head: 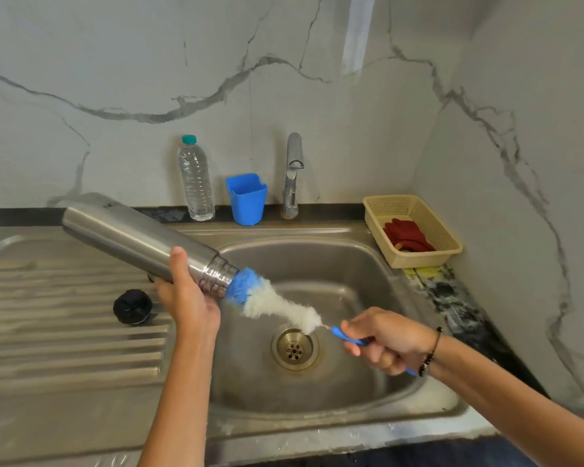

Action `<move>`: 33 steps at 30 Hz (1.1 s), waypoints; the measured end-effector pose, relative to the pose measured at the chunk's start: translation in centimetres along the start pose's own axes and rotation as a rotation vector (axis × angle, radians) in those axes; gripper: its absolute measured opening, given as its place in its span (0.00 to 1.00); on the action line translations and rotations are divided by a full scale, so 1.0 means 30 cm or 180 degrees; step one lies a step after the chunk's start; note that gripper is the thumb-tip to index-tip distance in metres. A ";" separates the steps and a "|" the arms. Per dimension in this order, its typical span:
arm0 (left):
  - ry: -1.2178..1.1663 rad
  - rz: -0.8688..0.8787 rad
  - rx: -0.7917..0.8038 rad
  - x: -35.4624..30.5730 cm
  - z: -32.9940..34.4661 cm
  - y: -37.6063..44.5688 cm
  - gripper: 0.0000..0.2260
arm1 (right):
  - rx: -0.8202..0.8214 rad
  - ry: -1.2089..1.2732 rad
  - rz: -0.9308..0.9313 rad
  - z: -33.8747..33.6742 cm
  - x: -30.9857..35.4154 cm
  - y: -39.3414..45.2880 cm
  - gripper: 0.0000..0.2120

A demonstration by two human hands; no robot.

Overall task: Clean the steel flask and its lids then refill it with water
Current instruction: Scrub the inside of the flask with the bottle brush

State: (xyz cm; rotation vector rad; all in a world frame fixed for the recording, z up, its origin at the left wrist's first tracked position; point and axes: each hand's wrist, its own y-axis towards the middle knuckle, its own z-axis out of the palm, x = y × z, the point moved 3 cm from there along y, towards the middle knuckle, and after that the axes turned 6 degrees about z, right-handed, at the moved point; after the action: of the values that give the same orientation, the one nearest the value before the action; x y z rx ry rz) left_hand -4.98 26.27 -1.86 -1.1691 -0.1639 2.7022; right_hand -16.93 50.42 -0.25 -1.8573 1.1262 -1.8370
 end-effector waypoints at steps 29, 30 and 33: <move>0.0434 -0.0026 0.0355 -0.004 0.037 -0.002 0.14 | -0.1784 -0.1977 -0.1531 -0.047 -0.031 -0.024 0.18; 0.0425 0.0020 0.0397 -0.008 0.038 -0.012 0.12 | -0.1267 -0.1245 -0.1246 -0.040 -0.040 -0.025 0.18; 0.0391 0.0080 0.0602 -0.023 0.049 -0.031 0.13 | -0.0340 0.0023 -0.0413 -0.038 -0.068 -0.026 0.19</move>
State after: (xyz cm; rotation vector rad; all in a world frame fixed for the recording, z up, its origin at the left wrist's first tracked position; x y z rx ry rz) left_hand -5.48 27.00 -0.19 -1.2811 0.1224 2.5891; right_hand -17.50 52.69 -1.00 -2.0287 1.1520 -1.8879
